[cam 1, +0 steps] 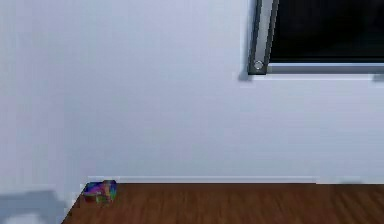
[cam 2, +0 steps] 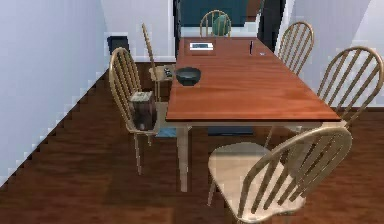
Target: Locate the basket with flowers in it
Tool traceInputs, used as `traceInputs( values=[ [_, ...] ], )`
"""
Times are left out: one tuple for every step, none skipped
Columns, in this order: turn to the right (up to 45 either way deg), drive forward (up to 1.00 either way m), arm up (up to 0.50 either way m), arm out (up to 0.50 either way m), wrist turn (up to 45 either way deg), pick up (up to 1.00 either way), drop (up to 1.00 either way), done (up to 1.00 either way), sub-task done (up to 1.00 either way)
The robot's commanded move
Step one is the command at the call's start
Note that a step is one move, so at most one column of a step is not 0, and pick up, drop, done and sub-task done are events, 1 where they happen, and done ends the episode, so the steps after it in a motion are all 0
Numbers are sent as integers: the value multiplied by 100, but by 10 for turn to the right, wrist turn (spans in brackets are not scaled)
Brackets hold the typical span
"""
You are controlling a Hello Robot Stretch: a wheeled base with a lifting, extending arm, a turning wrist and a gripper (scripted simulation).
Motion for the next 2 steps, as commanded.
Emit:
traceInputs(
  values=[
    [0,5,0,0,0,0,0,0,0],
    [360,0,0,0,0,0,0,0,0]
  ],
)
